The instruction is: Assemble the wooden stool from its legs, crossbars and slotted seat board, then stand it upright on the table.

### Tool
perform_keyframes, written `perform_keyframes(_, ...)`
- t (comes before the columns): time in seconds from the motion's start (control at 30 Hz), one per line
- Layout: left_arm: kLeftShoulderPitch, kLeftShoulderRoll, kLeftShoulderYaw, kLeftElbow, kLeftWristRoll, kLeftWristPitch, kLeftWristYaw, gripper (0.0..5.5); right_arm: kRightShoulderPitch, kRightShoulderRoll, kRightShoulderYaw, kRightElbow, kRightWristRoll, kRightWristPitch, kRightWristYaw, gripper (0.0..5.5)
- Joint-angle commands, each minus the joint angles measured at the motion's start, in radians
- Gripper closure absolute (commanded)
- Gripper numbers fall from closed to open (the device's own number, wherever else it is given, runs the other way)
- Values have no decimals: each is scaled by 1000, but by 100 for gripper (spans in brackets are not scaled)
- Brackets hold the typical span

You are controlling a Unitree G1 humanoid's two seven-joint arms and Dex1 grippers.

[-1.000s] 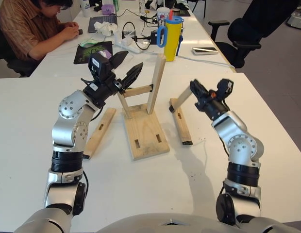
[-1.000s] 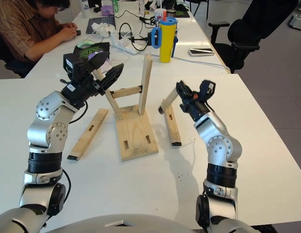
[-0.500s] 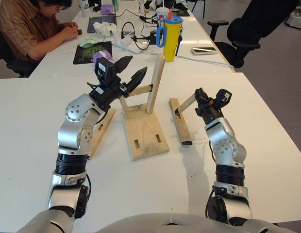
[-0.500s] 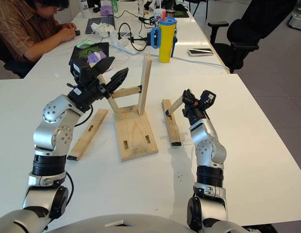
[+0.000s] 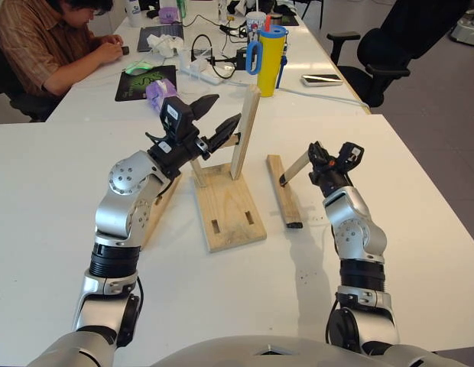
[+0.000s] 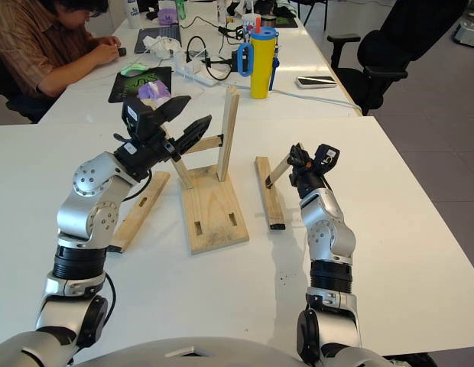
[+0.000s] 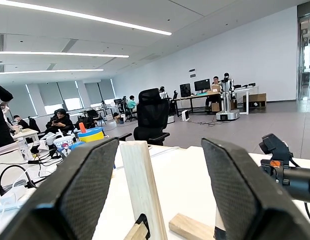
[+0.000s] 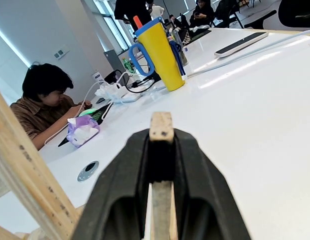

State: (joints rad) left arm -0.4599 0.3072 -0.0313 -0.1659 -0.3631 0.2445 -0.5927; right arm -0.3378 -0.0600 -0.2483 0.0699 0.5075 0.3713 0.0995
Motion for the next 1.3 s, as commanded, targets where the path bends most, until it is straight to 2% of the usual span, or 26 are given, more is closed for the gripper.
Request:
perform_keyframes(0.03,15,8,-5,-20,6,10,-4,244,20,-13,16,0,-43,-5,-4,506)
perform_keyframes(0.4,8,11,-17,-2,47,-13,10,244,20,-26,105,39,-216,3,-80,506)
perform_keyframes(0.5,7,7,-14,3,48,-16,6,244,44,-36,159,47,-265,1,-63,506)
perform_keyframes(0.9,31,9,24,-13,43,-13,29,244,138,-81,254,34,-351,-53,21,506)
perform_keyframes(1.3,25,12,41,-2,39,-19,34,244,131,-72,245,-61,-328,-120,61,506)
